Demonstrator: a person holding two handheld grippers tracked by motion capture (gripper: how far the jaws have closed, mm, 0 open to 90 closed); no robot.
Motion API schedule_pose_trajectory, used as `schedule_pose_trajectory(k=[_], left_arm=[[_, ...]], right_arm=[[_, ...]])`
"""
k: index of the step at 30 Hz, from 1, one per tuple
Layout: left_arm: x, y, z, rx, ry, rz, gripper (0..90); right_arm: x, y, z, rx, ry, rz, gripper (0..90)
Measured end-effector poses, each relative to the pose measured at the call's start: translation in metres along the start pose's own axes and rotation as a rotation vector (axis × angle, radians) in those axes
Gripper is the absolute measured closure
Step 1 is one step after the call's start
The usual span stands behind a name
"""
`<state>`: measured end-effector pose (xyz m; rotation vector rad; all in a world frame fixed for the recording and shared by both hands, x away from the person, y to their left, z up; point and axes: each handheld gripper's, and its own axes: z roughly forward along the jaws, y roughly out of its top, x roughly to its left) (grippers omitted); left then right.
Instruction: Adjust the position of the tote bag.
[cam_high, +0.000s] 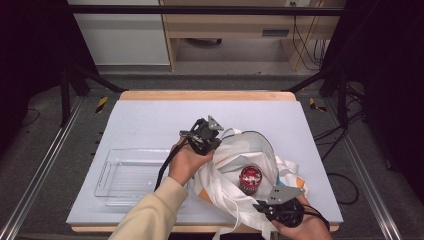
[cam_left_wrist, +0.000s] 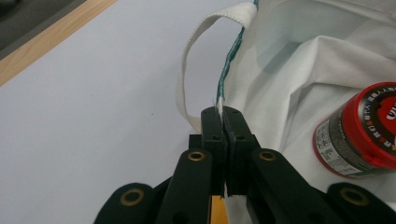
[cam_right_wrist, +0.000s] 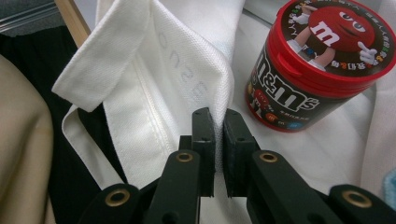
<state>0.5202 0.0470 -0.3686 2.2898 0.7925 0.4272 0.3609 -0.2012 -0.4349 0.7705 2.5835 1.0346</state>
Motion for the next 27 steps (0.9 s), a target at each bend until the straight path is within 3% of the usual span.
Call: schedule_pose_trajectory(k=[14, 19, 27], left_arm=[[0.013, -0.015, 0.016, 0.061, 0.004, -0.040, 88.7], [0.016, -0.018, 0.021, 0.100, 0.012, -0.035, 88.7], [0.009, -0.018, 0.022, 0.112, 0.042, 0.002, 88.7]], right_arm=[[0.003, -0.010, 0.004, -0.010, 0.006, 0.005, 86.0], [0.004, -0.012, 0.005, -0.007, 0.010, 0.002, 86.0], [0.003, -0.013, 0.006, -0.008, 0.010, 0.003, 86.0]])
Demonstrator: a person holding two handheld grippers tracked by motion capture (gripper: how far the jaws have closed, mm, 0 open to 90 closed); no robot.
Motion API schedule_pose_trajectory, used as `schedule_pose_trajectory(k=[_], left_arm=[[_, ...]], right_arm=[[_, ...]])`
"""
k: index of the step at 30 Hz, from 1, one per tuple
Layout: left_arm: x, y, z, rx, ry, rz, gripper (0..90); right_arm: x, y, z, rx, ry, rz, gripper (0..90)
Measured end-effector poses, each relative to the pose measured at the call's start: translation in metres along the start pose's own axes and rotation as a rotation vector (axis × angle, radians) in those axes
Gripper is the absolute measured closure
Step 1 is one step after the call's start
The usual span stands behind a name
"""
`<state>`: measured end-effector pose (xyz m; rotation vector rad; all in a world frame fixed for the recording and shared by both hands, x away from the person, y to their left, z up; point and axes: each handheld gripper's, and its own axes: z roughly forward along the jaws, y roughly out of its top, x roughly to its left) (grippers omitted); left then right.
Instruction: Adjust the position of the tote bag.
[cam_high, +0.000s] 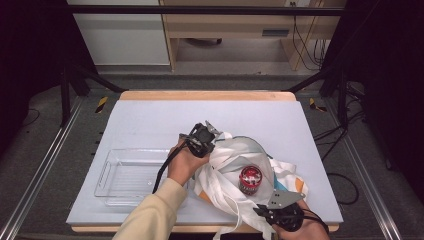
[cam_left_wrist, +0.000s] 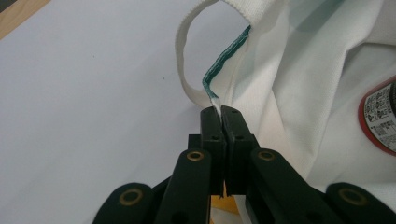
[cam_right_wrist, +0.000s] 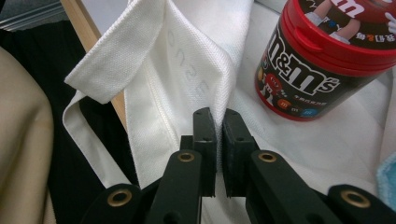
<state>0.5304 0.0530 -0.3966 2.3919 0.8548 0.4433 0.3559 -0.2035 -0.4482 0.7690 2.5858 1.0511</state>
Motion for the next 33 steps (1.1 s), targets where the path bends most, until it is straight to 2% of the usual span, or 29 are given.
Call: schedule_pose_trajectory(k=[8, 12, 18, 33], left_arm=[[0.001, -0.004, 0.008, 0.047, 0.006, -0.012, 88.7], [-0.001, -0.005, 0.011, 0.083, 0.015, 0.010, 88.7], [-0.006, -0.005, 0.011, 0.099, 0.039, 0.040, 88.7], [-0.010, -0.006, 0.019, 0.140, 0.042, 0.050, 88.6]], right_arm=[[0.000, 0.000, 0.000, 0.005, -0.001, -0.005, 86.0], [0.001, -0.001, 0.000, 0.009, -0.001, -0.006, 86.0], [0.002, -0.001, 0.001, 0.016, 0.001, -0.008, 86.1], [0.004, -0.003, 0.002, 0.030, 0.000, -0.024, 85.9]])
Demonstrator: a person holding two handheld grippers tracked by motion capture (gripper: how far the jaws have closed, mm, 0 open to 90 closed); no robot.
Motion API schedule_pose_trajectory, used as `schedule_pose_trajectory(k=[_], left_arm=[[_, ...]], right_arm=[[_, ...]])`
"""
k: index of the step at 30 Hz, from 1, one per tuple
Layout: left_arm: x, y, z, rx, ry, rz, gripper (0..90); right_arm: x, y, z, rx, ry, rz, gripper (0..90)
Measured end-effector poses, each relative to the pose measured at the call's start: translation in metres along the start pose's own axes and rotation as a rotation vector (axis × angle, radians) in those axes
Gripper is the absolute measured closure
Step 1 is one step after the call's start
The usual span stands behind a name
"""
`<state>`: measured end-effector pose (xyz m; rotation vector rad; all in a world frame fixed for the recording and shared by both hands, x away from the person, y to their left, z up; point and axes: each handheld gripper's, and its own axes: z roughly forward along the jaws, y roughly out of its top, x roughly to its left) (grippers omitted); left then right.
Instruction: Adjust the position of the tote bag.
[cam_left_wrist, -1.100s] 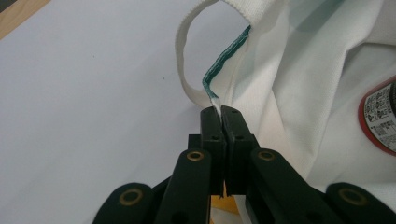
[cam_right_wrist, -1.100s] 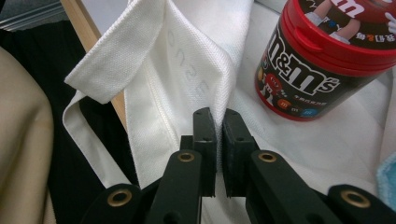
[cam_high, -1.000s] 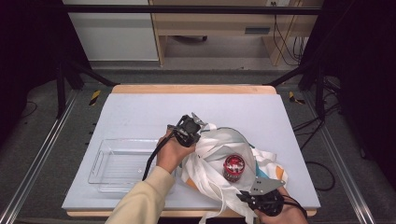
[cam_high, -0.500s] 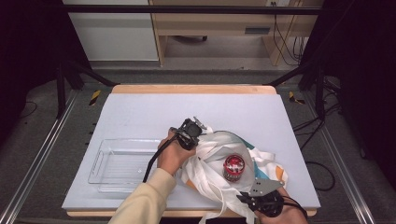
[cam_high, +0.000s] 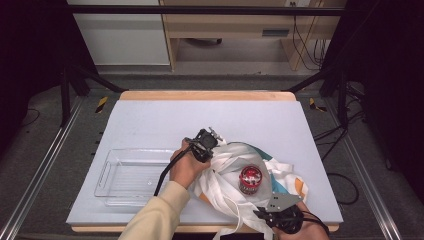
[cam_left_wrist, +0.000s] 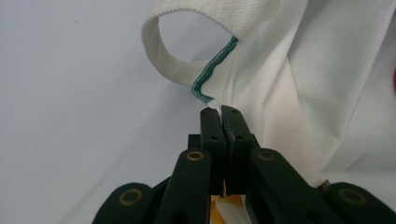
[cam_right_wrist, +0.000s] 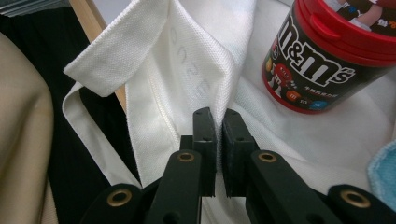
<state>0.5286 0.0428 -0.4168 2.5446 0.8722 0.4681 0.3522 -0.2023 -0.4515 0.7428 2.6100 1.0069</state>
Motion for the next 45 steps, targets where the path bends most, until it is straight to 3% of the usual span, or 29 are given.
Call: schedule_pose_trajectory(k=[9, 15, 19, 25, 30, 37, 45], left_arm=[[0.000, -0.001, 0.004, 0.007, -0.010, -0.013, 88.6], [0.001, -0.003, -0.003, -0.031, -0.014, -0.029, 87.9], [0.000, -0.006, -0.012, -0.083, -0.010, -0.045, 83.5], [-0.003, -0.010, -0.036, -0.170, -0.002, -0.063, 69.8], [-0.010, -0.017, -0.055, -0.243, -0.011, -0.060, 63.8], [-0.027, -0.029, -0.072, -0.297, -0.045, -0.034, 58.4], [-0.052, -0.044, -0.092, -0.342, -0.078, -0.002, 48.6]], right_arm=[[0.001, 0.000, 0.000, 0.007, -0.004, -0.008, 85.7], [0.001, 0.001, -0.003, -0.012, -0.008, 0.002, 81.5], [0.001, 0.005, -0.007, -0.034, -0.006, 0.011, 71.9], [0.003, 0.014, -0.015, -0.057, -0.031, 0.009, 55.1], [0.004, 0.021, -0.026, -0.073, -0.046, -0.004, 50.5], [-0.002, 0.034, -0.040, -0.113, -0.076, 0.003, 46.6], [-0.031, 0.056, -0.056, -0.156, -0.151, 0.033, 41.7]])
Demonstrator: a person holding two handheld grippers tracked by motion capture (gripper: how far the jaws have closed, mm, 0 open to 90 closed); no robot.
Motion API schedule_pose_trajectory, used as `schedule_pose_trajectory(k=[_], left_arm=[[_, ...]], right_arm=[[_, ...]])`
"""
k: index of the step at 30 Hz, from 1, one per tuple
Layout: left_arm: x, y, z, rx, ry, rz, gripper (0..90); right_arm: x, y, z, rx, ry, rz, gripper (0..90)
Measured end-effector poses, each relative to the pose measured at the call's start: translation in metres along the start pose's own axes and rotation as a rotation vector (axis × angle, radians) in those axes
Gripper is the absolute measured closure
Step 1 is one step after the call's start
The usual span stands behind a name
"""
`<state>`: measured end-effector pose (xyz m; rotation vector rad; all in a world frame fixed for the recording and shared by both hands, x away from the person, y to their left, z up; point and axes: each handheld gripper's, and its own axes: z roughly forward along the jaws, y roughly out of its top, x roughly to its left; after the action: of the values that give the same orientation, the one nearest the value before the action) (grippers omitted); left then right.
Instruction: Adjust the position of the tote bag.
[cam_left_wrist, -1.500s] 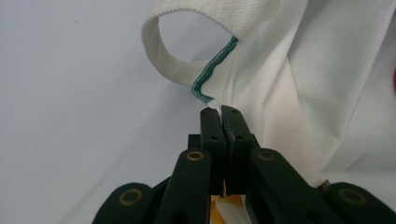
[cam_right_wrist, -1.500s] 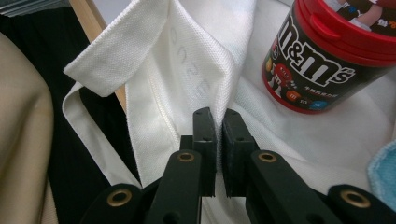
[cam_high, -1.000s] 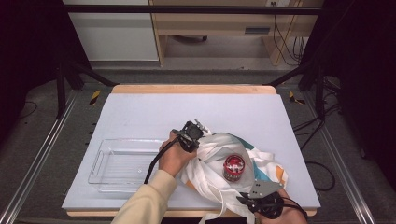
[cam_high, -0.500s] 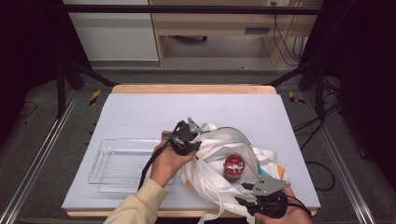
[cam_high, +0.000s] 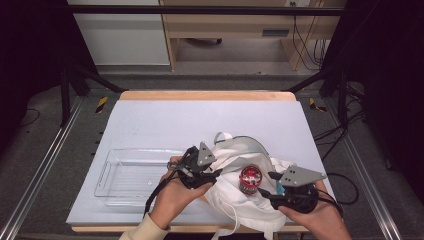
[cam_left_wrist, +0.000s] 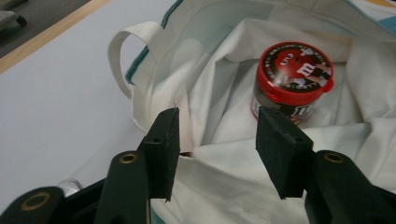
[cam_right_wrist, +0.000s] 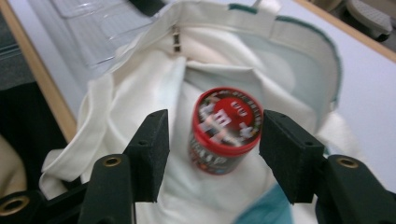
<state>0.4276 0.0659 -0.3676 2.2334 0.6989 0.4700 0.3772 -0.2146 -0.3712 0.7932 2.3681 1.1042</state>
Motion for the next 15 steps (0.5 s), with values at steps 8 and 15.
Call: schedule_pose_trajectory(k=[8, 15], left_arm=[[-0.019, -0.008, 0.003, 0.002, -0.011, -0.002, 37.9], [-0.031, -0.022, 0.000, -0.005, -0.006, -0.010, 29.2]], right_arm=[[-0.023, 0.015, 0.008, -0.005, -0.069, 0.027, 36.2], [-0.038, 0.017, 0.017, 0.010, -0.085, 0.057, 34.9]])
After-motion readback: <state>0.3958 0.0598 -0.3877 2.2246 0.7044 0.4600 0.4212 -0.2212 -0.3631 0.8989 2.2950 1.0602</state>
